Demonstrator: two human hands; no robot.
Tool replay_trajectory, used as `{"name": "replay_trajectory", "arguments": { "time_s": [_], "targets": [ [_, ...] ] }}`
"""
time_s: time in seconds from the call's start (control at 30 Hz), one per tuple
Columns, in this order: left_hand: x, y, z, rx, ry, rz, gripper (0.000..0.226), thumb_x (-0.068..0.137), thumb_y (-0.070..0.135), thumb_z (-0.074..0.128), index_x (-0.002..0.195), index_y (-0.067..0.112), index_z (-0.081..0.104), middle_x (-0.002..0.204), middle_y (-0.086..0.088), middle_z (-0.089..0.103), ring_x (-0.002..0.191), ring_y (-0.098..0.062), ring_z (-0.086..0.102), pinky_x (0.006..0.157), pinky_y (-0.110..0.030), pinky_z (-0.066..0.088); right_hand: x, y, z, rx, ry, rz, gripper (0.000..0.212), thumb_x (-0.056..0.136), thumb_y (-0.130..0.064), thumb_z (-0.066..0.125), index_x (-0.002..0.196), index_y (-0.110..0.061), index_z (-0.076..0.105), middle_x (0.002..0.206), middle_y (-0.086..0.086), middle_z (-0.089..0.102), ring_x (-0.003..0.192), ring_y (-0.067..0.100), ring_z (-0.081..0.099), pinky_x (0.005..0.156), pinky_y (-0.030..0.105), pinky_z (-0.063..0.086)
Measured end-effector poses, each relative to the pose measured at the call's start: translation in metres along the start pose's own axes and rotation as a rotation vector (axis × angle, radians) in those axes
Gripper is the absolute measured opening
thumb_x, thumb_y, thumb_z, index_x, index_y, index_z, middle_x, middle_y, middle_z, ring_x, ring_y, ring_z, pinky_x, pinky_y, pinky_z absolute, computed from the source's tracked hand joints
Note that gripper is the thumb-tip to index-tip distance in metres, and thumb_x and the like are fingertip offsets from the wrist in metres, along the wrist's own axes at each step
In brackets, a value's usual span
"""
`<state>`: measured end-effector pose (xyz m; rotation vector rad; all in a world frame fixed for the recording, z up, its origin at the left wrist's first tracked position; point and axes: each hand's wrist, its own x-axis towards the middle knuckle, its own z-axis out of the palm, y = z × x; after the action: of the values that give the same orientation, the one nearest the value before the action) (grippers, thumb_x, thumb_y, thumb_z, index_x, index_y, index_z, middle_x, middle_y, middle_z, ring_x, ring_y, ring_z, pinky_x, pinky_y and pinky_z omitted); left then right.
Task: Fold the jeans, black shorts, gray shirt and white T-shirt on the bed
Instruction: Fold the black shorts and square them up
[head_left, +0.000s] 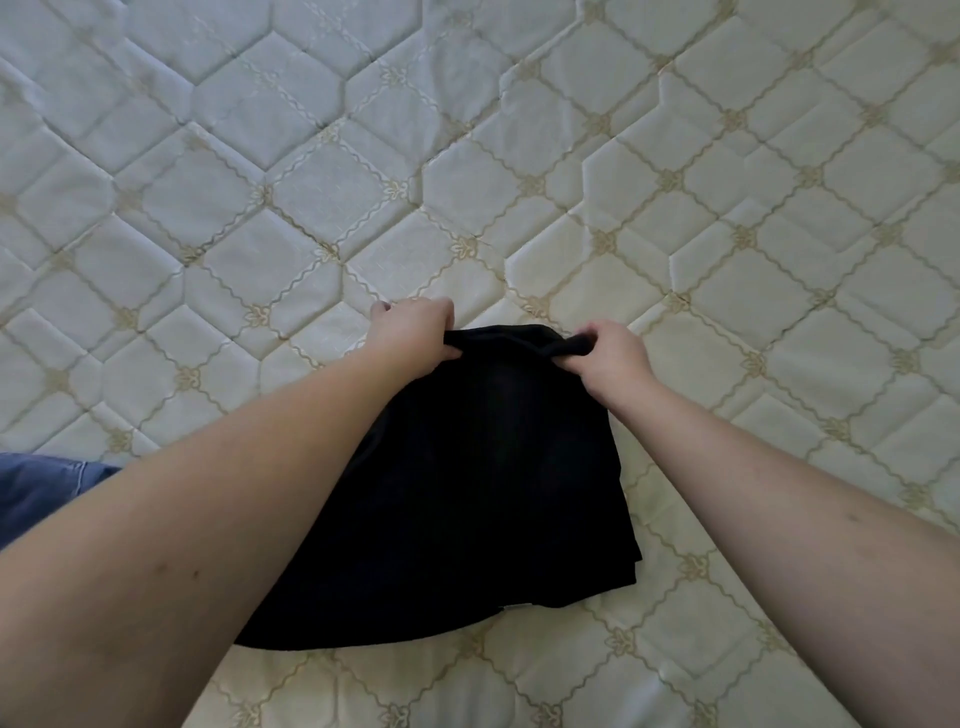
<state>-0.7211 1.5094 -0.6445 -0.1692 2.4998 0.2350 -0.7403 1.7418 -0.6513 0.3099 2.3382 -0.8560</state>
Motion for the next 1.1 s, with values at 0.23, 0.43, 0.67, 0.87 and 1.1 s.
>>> {"name": "replay_trajectory", "arguments": {
  "time_s": [0.23, 0.43, 0.67, 0.87, 1.1],
  "targets": [
    [-0.016, -0.02, 0.011, -0.066, 0.224, -0.309, 0.041, 0.093, 0.045, 0.055, 0.124, 0.019, 0.048, 0.124, -0.008, 0.052, 0.118, -0.031, 0.048, 0.099, -0.049, 0.036, -0.011, 0.013, -0.001, -0.099, 0.461, 0.022, 0.022, 0.092, -0.024, 0.057, 0.113, -0.018, 0.054, 0.117, 0.005, 0.058, 0.111, 0.029, 0.053, 0.092, 0.039, 0.037],
    [-0.017, -0.042, 0.017, -0.664, 0.062, -0.344, 0.043, 0.077, 0.044, 0.079, 0.109, 0.023, 0.06, 0.109, 0.002, 0.063, 0.1, -0.021, 0.061, 0.088, -0.033, 0.048, 0.007, -0.001, 0.0, -0.542, -0.014, -0.375, 0.071, 0.081, -0.047, 0.072, 0.143, -0.032, 0.039, 0.141, -0.001, 0.046, 0.131, 0.026, 0.038, 0.109, 0.039, 0.024],
    [-0.025, -0.046, 0.019, -0.977, 0.223, -0.254, 0.009, 0.085, 0.027, 0.075, 0.087, 0.03, 0.067, 0.082, 0.014, 0.07, 0.066, 0.003, 0.062, 0.051, -0.006, 0.042, 0.023, -0.025, -0.019, -0.712, 0.038, -0.124, 0.043, 0.076, -0.068, 0.065, 0.08, -0.025, 0.06, 0.088, 0.0, 0.059, 0.105, 0.026, 0.052, 0.096, 0.038, 0.032],
    [-0.014, -0.05, 0.003, -0.866, 0.099, -0.207, 0.019, 0.089, 0.041, 0.067, 0.106, 0.032, 0.068, 0.101, 0.014, 0.068, 0.088, -0.004, 0.063, 0.07, -0.017, 0.044, 0.019, -0.011, -0.025, -0.709, 0.105, -0.308, 0.052, 0.082, -0.06, 0.065, 0.118, -0.023, 0.059, 0.117, 0.001, 0.06, 0.116, 0.026, 0.051, 0.101, 0.04, 0.033],
    [-0.017, -0.045, 0.008, -0.761, 0.125, -0.314, 0.026, 0.079, 0.022, 0.08, 0.103, 0.024, 0.068, 0.083, 0.01, 0.062, 0.074, -0.01, 0.059, 0.068, -0.022, 0.043, 0.025, -0.02, 0.0, -0.739, 0.002, -0.552, 0.045, 0.088, -0.017, 0.064, 0.13, -0.031, 0.055, 0.125, 0.001, 0.061, 0.12, 0.027, 0.049, 0.097, 0.038, 0.032]
  ]
}}
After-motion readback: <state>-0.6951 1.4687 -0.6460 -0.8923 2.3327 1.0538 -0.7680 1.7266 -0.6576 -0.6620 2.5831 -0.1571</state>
